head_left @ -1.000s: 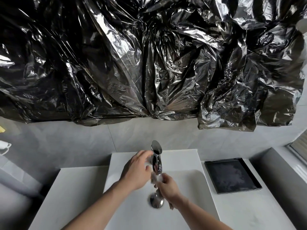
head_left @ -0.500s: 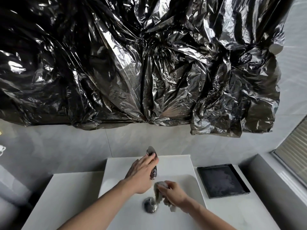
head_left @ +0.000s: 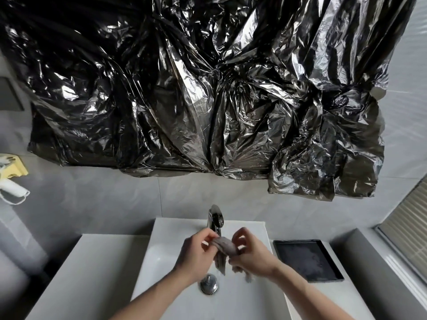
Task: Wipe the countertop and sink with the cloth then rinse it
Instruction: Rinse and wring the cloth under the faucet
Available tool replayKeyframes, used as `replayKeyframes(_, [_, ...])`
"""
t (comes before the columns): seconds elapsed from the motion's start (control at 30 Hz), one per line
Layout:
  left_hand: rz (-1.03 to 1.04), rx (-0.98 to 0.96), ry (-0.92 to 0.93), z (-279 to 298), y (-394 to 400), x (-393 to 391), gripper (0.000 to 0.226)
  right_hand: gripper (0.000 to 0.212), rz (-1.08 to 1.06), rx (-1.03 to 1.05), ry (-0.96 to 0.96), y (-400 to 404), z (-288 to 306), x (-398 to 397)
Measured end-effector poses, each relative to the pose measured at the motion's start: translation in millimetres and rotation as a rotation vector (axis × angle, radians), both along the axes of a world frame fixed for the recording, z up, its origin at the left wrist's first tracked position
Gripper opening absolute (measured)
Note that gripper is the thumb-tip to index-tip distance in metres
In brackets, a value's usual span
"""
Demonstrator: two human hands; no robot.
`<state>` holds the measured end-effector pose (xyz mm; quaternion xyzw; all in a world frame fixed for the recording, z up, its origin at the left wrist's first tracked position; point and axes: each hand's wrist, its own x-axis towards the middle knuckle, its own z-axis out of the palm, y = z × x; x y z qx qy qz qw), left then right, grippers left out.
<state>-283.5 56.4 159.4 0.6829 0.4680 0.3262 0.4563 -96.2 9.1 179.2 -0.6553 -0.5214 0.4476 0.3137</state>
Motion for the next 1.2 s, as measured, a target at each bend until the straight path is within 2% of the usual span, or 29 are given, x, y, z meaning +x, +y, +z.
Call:
replayKeyframes(0.07, [0.046,-0.236,-0.249,11,0,2,0.012,0.045,-0.011,-0.014,0.185,-2,-1,0])
replayKeyframes(0.13, [0.034,-0.43,-0.408,23,-2,6,0.015,0.051,0.059,-0.021,0.307,-5,-3,-6])
replayKeyframes(0.2, [0.007,-0.532,-0.434,31,-4,8,0.019,0.053,0.059,-0.011,0.389,-5,-7,-15])
replayKeyframes(0.27, [-0.025,-0.52,-0.323,35,-4,7,0.022,0.052,0.009,0.004,0.375,-1,-8,-23])
replayKeyframes(0.37, [-0.088,-0.169,0.095,38,4,-5,0.023,0.026,0.014,0.013,0.188,2,-2,-24])
replayKeyframes(0.43, [-0.065,0.096,0.204,42,6,-16,0.032,0.008,0.009,-0.055,0.158,4,2,-19])
replayKeyframes(0.5, [-0.202,0.421,0.287,44,3,-27,0.057,0.01,-0.007,-0.147,0.178,7,8,-15])
replayKeyframes(0.57, [-0.453,0.682,0.499,46,-1,-34,0.077,0.019,0.067,-0.253,0.22,12,18,-14])
replayKeyframes(0.6, [-0.542,0.774,0.6,43,0,-35,0.082,0.024,0.143,-0.308,0.225,15,24,-15])
replayKeyframes(0.67, [-0.581,0.836,0.737,39,9,-33,0.081,0.034,0.314,-0.402,0.182,20,37,-21])
replayKeyframes(0.73, [-0.527,0.81,0.796,38,19,-26,0.063,0.033,0.411,-0.478,0.119,23,45,-31])
replayKeyframes(0.83, [-0.42,0.735,0.939,47,27,-11,0.024,0.033,0.359,-0.498,-0.056,31,41,-47])
replayKeyframes(0.93, [-0.369,0.653,1.137,48,32,1,0.02,0.008,0.289,-0.279,-0.444,33,33,-58])
replayKeyframes(0.97, [-0.365,0.611,1.174,48,33,4,0.018,0.018,0.278,-0.186,-0.595,33,28,-60])
replayKeyframes(1.03, [-0.339,0.455,1.17,46,32,9,0.018,0.026,0.241,-0.057,-0.82,30,21,-61])
replayKeyframes(1.1, [-0.318,0.201,1.091,45,30,13,0.015,0.027,0.245,0.045,-0.981,27,12,-60])
replayKeyframes(1.2, [-0.425,-0.131,0.983,45,31,15,0.006,0.026,0.315,0.16,-1.09,23,4,-55])
